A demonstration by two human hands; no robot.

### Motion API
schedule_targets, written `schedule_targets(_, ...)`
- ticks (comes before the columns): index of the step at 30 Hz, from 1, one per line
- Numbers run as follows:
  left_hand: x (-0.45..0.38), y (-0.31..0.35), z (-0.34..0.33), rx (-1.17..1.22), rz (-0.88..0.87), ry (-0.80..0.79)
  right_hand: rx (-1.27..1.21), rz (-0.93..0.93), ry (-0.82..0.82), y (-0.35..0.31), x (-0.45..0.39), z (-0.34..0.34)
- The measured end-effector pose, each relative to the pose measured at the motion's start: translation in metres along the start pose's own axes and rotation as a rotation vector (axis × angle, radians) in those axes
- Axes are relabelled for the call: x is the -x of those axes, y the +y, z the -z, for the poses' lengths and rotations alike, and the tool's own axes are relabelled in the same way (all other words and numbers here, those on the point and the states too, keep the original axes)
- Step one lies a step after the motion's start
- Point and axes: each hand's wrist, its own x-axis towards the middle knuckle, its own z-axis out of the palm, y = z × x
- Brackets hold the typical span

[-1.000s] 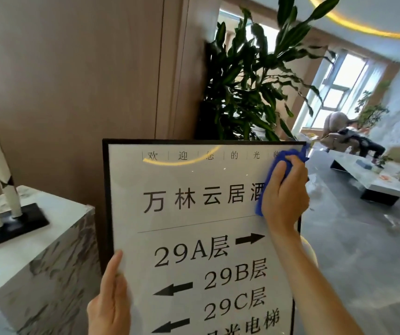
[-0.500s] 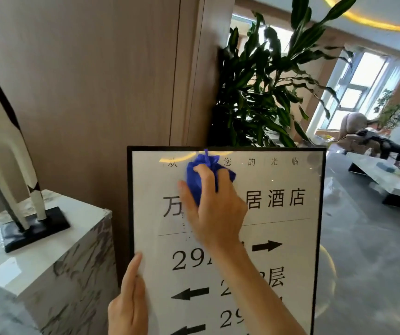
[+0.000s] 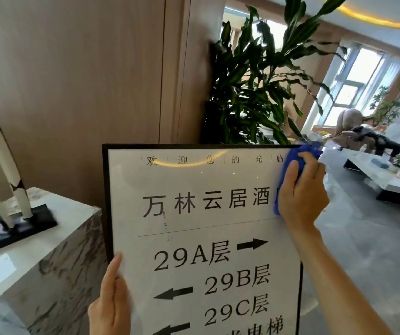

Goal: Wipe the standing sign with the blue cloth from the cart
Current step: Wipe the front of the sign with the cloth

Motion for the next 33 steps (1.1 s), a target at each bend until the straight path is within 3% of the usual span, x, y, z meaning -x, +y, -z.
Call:
schedule_targets(5, 0.003, 0.005, -0.009, -0.021, -0.119, 0.044, -0.144, 0.086, -0.076, -0.069, 0.067, -0.007)
schedule_targets(11, 0.005, 0.006, -0.001, 0.069, -0.127, 0.029, -0.227, 0.434, -0.202, -0.154, 0.154, -0.016)
schedule_targets(19, 0.001, 0.009, 0.005, 0.225, -0.241, -0.073, -0.219, 0.889, -0.337, -0.112, 0.225, 0.002)
schedule_targets(27, 0.004, 0.005, 0.005, 0.218, -0.291, -0.070, -0.081, 0.782, -0.725, -0.019, 0.369, 0.036)
schedule_targets(33, 0.000, 0.004, 0.002, 0.211, -0.360, -0.026, -0.088, 0.740, -0.977, 0.002, 0.476, 0.041)
